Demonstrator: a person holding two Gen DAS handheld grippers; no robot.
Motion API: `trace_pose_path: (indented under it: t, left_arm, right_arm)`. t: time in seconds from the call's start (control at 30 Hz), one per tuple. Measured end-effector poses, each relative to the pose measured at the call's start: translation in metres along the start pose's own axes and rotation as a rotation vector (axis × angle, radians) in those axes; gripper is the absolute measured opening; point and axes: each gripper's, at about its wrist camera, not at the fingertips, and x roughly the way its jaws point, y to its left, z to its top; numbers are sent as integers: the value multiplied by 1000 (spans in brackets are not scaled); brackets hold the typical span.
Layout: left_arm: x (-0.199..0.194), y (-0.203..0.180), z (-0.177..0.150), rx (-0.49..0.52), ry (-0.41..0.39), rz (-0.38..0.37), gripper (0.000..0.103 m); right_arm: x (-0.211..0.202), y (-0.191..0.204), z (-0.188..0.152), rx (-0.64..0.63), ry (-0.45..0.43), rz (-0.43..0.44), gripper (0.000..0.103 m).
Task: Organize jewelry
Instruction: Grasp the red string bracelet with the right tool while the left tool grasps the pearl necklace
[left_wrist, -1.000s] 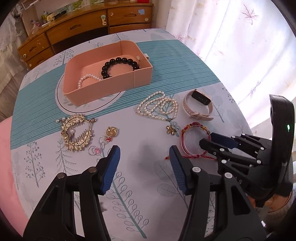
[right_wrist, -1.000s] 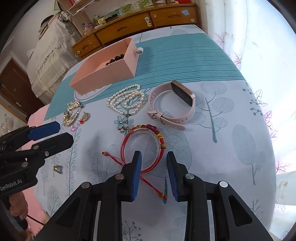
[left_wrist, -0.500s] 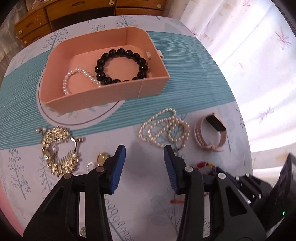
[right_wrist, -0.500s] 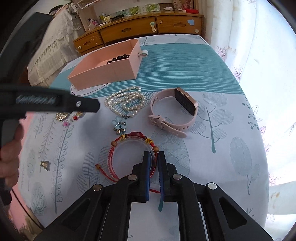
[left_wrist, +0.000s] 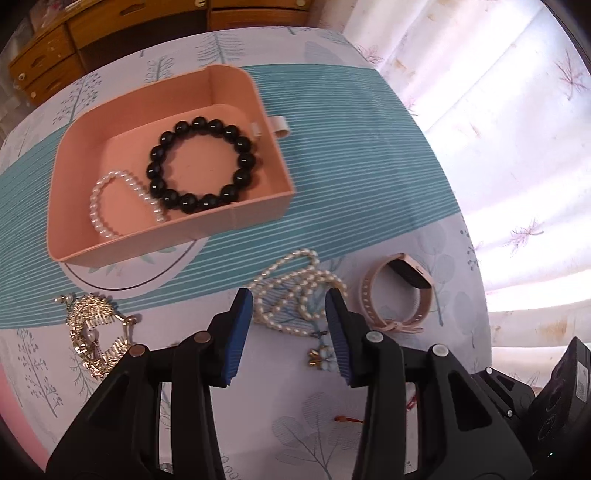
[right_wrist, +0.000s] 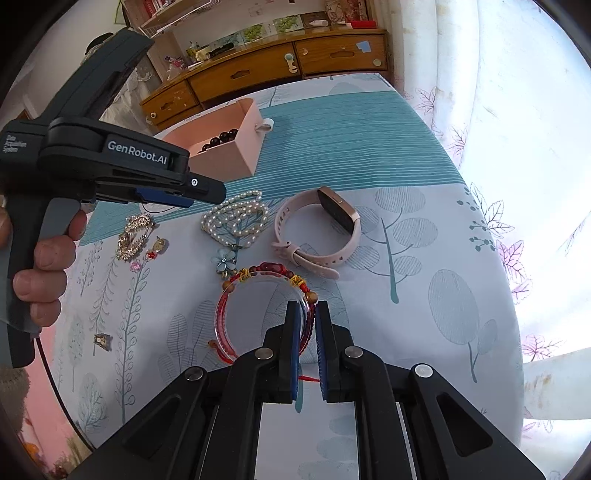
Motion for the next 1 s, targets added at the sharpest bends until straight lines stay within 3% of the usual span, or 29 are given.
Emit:
trace_pose_path:
  t: [0.63,1.0]
  left_arm:
    - [30,-33,7,9,52,14,34]
    - [54,-60,15,68,84,131,34]
  right_arm:
    - [-4,-9,-4,31,-3,-4,8]
    - [-6,-13,-4,50,-4,-5,8]
